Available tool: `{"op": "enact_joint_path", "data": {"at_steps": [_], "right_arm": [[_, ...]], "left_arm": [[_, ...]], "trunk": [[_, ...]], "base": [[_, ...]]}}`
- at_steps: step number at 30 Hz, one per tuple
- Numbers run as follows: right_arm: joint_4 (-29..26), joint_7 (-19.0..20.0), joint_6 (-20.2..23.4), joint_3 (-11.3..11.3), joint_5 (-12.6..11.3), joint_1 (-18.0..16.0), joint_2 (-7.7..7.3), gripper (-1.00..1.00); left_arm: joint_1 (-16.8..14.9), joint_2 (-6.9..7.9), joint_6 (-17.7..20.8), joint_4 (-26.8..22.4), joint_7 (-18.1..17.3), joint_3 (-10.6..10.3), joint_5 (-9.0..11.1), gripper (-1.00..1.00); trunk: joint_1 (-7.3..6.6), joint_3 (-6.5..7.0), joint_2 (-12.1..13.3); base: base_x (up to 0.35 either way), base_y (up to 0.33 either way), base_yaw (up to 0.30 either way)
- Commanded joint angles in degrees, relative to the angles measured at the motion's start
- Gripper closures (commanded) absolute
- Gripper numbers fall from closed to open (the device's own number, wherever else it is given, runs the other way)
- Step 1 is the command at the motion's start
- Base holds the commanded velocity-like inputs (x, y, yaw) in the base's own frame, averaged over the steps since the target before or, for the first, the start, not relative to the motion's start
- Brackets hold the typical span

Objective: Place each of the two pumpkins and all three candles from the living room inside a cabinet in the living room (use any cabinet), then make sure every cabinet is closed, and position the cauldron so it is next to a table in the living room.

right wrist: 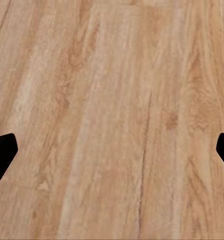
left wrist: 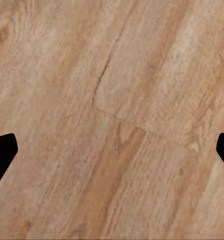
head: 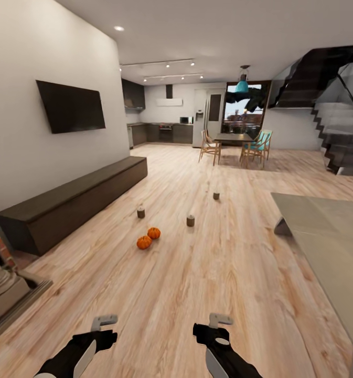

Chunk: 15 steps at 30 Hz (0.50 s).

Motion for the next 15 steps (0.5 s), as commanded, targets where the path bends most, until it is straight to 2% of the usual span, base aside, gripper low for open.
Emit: {"op": "enact_joint_path", "data": {"at_steps": [1, 12, 13, 15], "right_arm": [[-0.1, -0.4, 0.2, 0.3, -0.2, 0.0, 0.0, -1.0], [0.0, -0.4, -0.6, 0.2, -0.2, 0.0, 0.0, -1.0], [0.1, -0.4, -0.7, 0.2, -0.2, 0.0, 0.0, -1.0], [0.2, -0.4, -1.6, 0.2, -0.2, 0.0, 0.0, -1.0]], "left_arm": [[0.0, 0.08, -0.1, 0.0, 0.4, -0.4, 0.6, -1.0], [0.0, 0.13, -3.8, 1.9, 0.4, -0.4, 0.6, -1.0], [0.0, 0.12, -4.5, 2.4, 0.4, -0.4, 0.6, -1.0], [0.0, 0.07, -8.3, 4.6, 0.4, -0.4, 0.6, -1.0]], "trunk": [[0.03, -0.07, 0.0], [0.03, -0.1, 0.0], [0.03, -0.1, 0.0], [0.03, -0.1, 0.0]], "base": [[0.33, 0.033, -0.016], [0.335, 0.006, -0.003], [0.337, 0.0, 0.0], [0.339, 0.0, 0.0]]}}
